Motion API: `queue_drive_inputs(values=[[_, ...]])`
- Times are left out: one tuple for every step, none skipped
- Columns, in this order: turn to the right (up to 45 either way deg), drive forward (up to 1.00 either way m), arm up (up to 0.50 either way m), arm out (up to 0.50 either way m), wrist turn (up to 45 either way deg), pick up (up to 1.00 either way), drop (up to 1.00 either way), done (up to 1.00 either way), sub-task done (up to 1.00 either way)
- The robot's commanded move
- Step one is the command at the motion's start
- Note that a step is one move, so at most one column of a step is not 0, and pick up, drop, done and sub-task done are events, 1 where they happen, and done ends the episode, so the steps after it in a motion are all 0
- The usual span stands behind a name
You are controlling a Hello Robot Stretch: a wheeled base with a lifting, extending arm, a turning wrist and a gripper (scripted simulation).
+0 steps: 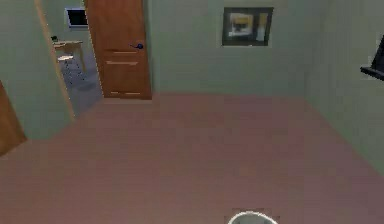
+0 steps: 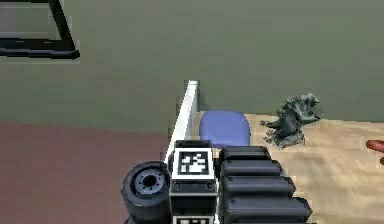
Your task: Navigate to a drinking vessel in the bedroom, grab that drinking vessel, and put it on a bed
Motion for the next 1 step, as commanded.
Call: queue_drive_inputs(values=[[45.0, 0.00, 0.00, 0.00, 0.0, 0.00, 0.00, 0.00, 0.00]])
